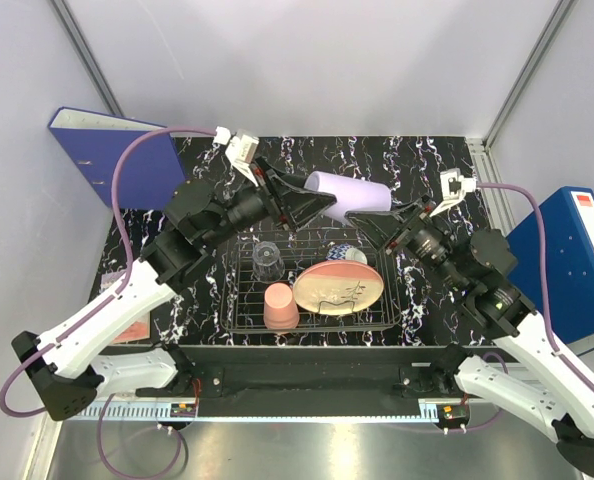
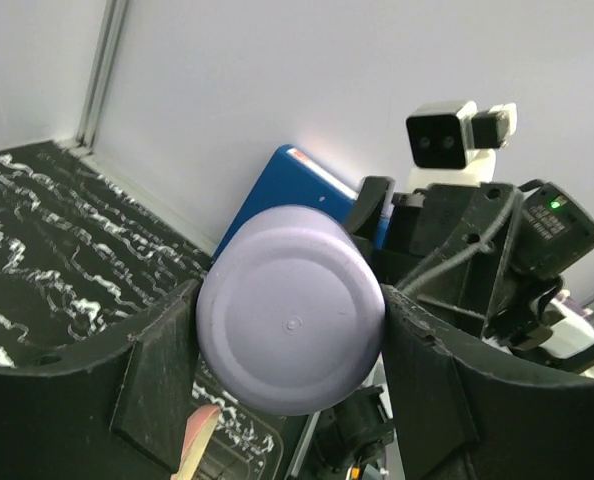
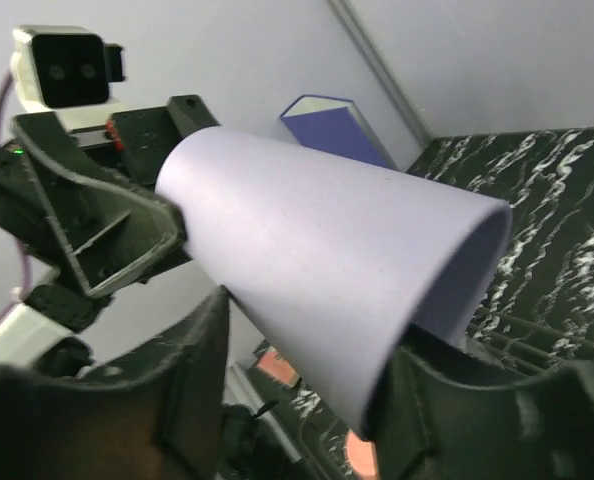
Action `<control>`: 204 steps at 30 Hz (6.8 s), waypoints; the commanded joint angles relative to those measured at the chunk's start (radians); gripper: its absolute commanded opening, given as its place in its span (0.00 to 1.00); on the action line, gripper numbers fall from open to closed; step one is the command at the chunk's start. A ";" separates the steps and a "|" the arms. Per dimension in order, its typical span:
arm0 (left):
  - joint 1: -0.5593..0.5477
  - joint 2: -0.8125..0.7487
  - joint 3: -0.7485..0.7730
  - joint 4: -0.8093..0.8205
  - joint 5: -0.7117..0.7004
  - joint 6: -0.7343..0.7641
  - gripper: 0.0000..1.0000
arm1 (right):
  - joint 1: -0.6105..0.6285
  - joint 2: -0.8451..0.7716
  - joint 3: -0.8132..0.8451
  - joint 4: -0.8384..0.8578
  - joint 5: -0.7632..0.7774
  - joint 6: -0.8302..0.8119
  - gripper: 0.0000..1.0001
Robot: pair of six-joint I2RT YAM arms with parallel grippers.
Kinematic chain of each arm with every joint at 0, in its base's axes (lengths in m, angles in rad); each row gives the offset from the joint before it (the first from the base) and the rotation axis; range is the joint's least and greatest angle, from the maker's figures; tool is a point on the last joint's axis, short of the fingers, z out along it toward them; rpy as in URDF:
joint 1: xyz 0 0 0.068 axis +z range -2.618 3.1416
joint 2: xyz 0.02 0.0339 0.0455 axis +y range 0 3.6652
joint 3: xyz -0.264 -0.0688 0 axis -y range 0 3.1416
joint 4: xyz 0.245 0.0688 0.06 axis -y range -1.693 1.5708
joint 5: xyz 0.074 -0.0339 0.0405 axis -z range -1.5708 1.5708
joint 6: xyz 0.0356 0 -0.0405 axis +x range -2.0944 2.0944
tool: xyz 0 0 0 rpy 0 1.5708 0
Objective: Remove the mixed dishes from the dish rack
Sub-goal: Place the cup at the center of the board, then pick up the cup from the dish rack, then place the cup at the center of the board.
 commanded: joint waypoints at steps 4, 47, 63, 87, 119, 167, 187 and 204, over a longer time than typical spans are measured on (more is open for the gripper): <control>0.019 -0.020 0.020 -0.059 -0.033 0.023 0.49 | 0.008 -0.001 0.066 -0.026 0.123 -0.025 0.00; 0.033 -0.109 -0.066 -0.788 -0.581 -0.055 0.99 | -0.844 1.325 0.929 -0.953 0.286 -0.036 0.00; 0.035 -0.076 -0.060 -0.786 -0.586 -0.059 0.99 | -0.865 1.287 0.901 -0.893 0.260 -0.051 0.79; -0.082 0.034 -0.166 -0.825 -0.639 -0.031 0.99 | -0.529 0.401 0.522 -0.634 0.018 0.032 1.00; -0.303 0.028 -0.304 -0.809 -0.710 -0.146 0.42 | -0.483 0.117 0.186 -0.602 -0.056 0.058 1.00; 0.243 0.089 -0.074 0.501 0.336 -0.448 0.00 | -0.482 0.026 0.085 0.000 -0.573 0.240 0.97; 0.222 0.117 -0.056 0.397 0.353 -0.375 0.15 | -0.272 0.177 0.181 0.007 -0.438 0.147 0.00; 0.265 -0.242 -0.059 -0.429 -0.233 -0.103 0.99 | -0.412 0.644 0.968 -1.103 0.573 -0.163 0.00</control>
